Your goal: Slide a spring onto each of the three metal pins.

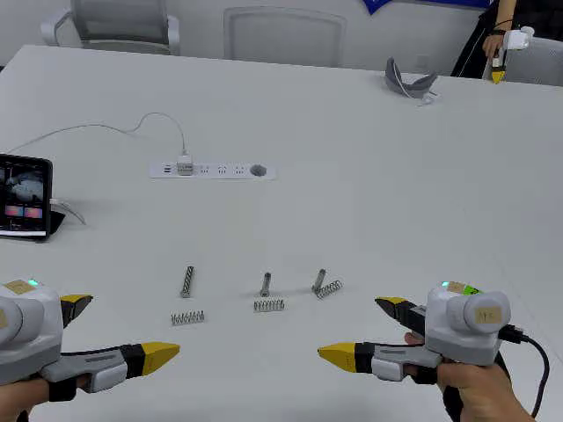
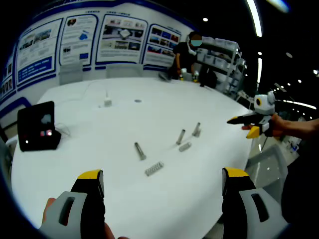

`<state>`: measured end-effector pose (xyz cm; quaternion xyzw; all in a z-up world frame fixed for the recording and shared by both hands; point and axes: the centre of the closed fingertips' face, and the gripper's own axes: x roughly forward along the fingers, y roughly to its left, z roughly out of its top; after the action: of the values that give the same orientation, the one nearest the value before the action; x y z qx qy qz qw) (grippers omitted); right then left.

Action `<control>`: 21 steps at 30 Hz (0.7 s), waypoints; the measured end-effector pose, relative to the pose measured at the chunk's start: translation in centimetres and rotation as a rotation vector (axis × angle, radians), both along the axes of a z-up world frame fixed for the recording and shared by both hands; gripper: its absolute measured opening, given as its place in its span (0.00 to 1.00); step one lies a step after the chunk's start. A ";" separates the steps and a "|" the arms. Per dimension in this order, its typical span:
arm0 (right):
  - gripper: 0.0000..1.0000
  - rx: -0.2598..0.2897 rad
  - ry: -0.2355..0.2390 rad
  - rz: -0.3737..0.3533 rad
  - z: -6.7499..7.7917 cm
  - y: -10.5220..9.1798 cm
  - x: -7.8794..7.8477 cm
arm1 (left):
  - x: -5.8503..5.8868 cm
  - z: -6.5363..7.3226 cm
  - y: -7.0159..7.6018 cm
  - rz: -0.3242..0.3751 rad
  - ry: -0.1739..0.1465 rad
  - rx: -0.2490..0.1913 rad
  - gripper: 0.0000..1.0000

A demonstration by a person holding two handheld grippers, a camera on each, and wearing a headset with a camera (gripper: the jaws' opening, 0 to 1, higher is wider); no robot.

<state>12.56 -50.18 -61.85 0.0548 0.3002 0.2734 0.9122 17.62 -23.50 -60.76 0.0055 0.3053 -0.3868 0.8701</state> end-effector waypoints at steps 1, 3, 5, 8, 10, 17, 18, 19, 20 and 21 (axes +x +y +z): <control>0.95 0.001 0.000 0.001 0.0 0.0 0.0 | 0.0 0.0 0.0 0.000 -0.001 0.000 1.00; 0.95 -0.005 0.004 0.005 -0.1 0.1 -0.1 | 0.0 0.1 0.0 -0.001 -0.001 0.000 1.00; 0.95 -0.012 0.005 0.006 -0.2 0.1 -0.2 | 0.0 0.1 0.0 -0.005 -0.001 0.002 1.00; 0.95 -0.002 0.004 0.003 -0.1 0.2 -0.3 | 0.1 0.3 -0.1 -0.005 -0.003 -0.007 1.00; 0.95 0.003 0.001 0.006 -0.1 0.3 -0.3 | 0.1 0.3 -0.1 -0.004 -0.003 -0.009 1.00; 0.96 0.023 -0.007 0.026 0.4 0.9 -0.7 | 0.4 0.2 0.0 0.000 -0.001 -0.005 1.00; 0.96 0.018 -0.020 0.025 0.5 0.8 -0.6 | 0.5 0.2 0.0 0.004 0.004 -0.009 1.00; 0.96 0.023 -0.019 0.019 0.6 0.8 -0.7 | 0.7 0.2 0.0 0.009 0.008 -0.015 0.99; 0.96 0.024 -0.018 0.019 0.6 0.8 -0.8 | 0.8 0.2 0.0 0.013 0.013 -0.020 0.98; 0.97 0.022 -0.018 0.017 0.6 0.8 -0.8 | 0.9 0.1 0.0 0.014 0.014 -0.016 0.98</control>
<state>11.73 -49.40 -61.25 0.0597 0.2894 0.2850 0.9119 18.56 -23.50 -60.64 -0.0064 0.3083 -0.3830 0.8708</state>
